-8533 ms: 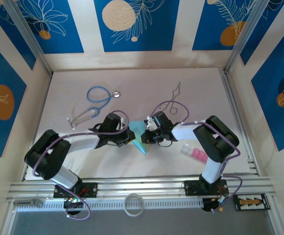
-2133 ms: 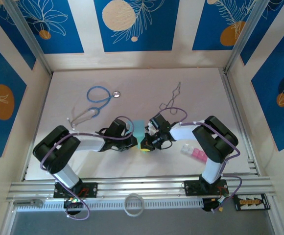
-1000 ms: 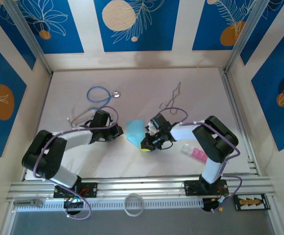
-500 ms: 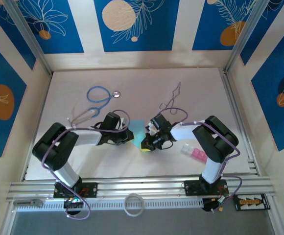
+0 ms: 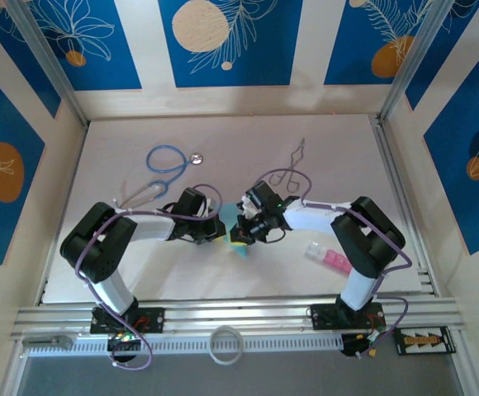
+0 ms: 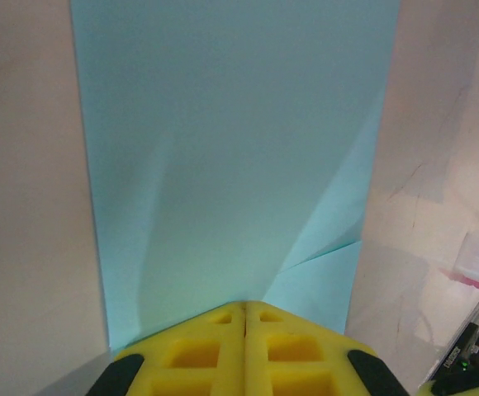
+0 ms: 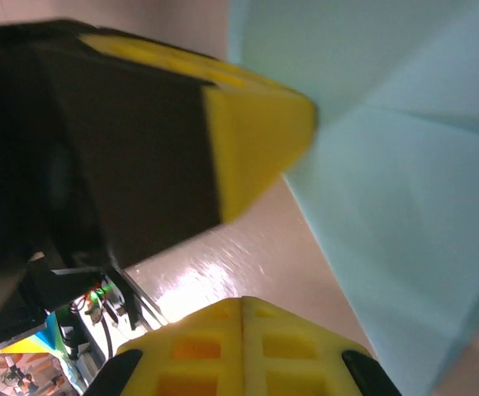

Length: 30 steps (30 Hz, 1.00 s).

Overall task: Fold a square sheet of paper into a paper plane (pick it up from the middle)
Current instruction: Third fold the triangle at the center of the table.

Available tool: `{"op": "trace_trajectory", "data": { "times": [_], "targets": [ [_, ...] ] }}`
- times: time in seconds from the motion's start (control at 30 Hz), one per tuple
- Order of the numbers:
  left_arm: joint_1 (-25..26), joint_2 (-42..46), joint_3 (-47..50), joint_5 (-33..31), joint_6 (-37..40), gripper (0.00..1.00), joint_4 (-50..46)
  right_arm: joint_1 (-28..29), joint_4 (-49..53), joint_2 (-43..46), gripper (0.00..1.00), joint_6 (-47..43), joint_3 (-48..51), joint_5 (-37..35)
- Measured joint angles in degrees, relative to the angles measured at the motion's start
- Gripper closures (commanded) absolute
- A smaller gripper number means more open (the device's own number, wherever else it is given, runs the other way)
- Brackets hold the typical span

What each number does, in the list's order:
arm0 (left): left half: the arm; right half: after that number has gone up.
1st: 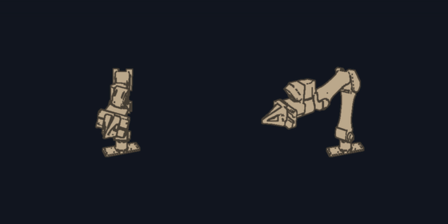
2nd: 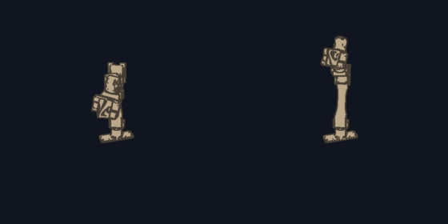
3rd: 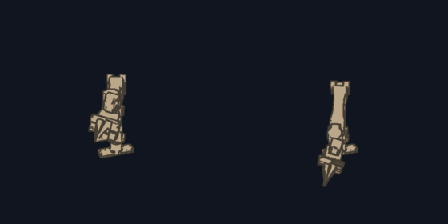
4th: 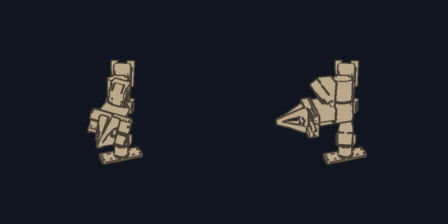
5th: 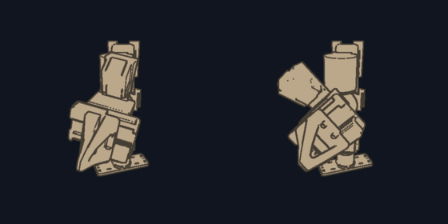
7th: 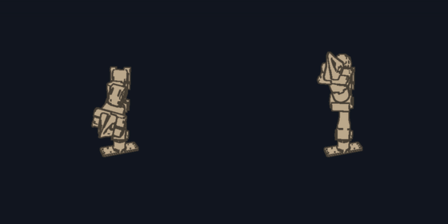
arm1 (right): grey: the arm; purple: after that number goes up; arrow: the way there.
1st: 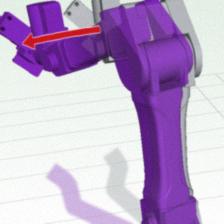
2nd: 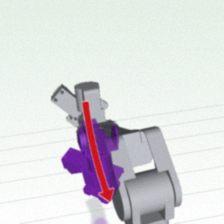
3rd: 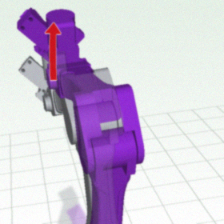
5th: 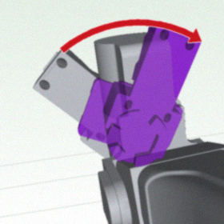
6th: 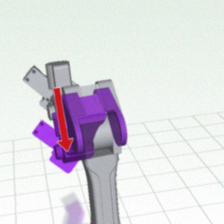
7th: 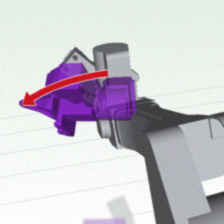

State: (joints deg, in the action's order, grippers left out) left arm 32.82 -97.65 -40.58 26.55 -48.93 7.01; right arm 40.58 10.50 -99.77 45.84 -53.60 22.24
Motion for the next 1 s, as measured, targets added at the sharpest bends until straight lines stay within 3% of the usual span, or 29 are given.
{"op": "trace_trajectory", "data": {
  "times": [0.3, 0.73, 1.0],
  "targets": [
    [0.0, 0.0, 0.0, 0.0, 0.0, 0.96, 0.0, 0.6, -3.0, -5.4, 1.0, 0.1, 1.2, -2.2],
    [-0.2, -0.5, 0.0, 0.7, 0.0, 0.97, 0.7, 0.7, -5.6, 5.2, 0.99, -0.6, 14.3, -2.7],
    [-0.3, -0.8, -0.1, 1.4, 0.0, 0.97, 1.2, 1.4, -3.1, 11.5, 0.98, -0.2, 16.4, -4.3]
  ]
}}
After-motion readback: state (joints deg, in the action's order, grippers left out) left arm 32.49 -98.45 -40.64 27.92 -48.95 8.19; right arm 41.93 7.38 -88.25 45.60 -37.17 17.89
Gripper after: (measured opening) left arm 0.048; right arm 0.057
